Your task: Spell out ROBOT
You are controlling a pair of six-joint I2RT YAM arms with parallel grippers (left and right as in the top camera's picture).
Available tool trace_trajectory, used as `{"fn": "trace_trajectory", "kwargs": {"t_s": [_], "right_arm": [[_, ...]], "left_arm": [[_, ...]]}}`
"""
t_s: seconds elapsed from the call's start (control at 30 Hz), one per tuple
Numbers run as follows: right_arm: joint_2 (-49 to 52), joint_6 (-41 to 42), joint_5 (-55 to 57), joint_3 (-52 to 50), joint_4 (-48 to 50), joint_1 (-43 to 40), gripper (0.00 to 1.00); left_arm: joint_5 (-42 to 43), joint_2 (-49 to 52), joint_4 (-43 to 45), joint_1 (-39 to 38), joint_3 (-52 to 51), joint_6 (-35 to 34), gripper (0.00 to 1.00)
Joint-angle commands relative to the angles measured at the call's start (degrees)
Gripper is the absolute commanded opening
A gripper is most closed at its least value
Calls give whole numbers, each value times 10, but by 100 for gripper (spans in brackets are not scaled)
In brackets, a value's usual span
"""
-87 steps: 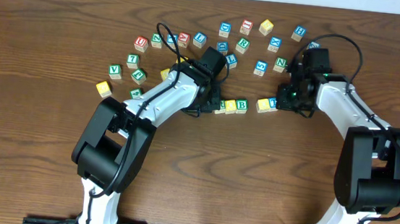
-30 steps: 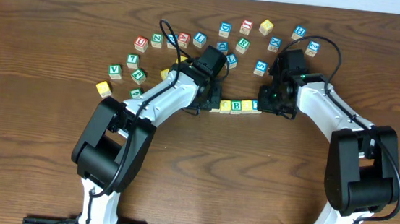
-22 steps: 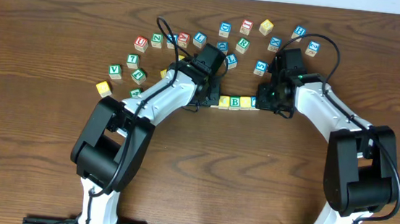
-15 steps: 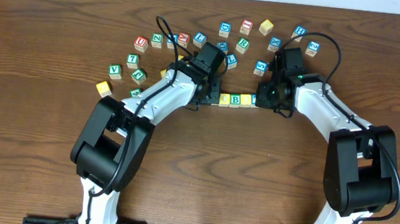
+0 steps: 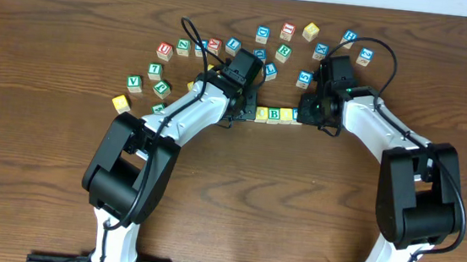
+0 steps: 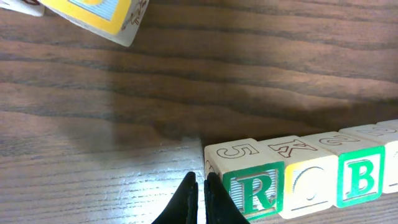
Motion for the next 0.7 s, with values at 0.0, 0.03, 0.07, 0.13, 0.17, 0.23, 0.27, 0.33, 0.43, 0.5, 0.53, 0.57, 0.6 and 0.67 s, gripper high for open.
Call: {"fn": "trace_trajectory", "kwargs": {"t_s": [0.0, 0.03, 0.07, 0.13, 0.17, 0.23, 0.27, 0.33, 0.43, 0.5, 0.53, 0.57, 0.6, 0.67], "right_arm": [[6, 13, -64, -1, 7, 19, 1], [6, 13, -65, -1, 7, 19, 1], [6, 13, -71, -1, 9, 19, 1], [6, 15, -78, -1, 12, 19, 1], [6, 19, -78, -1, 13, 20, 1], [6, 25, -78, -1, 17, 24, 1], [6, 26, -78, -1, 19, 27, 1], [6, 27, -78, -1, 22, 33, 1], [6, 27, -78, -1, 28, 37, 1], [6, 28, -78, -1, 30, 37, 1], [6, 28, -78, -1, 30, 37, 1], [7, 28, -78, -1, 30, 37, 1], [7, 30, -77, -1, 30, 37, 1], [8, 30, -77, -1, 30, 37, 1]], "left_arm": [[38, 1, 9, -10, -2, 4, 8], [38, 1, 9, -10, -2, 4, 7], [38, 1, 9, -10, -2, 4, 8], [38, 1, 9, -10, -2, 4, 7], [38, 1, 9, -10, -2, 4, 7], [37, 1, 9, -10, -2, 4, 7], [33, 1, 9, -10, -2, 3, 7], [25, 1, 7, -10, -2, 4, 7], [25, 1, 7, -10, -2, 3, 8], [25, 2, 9, -10, -2, 3, 7], [25, 4, 10, -10, -2, 3, 7], [25, 5, 11, -10, -2, 3, 7], [25, 8, 11, -10, -2, 3, 8], [25, 10, 12, -10, -2, 3, 7]]}}
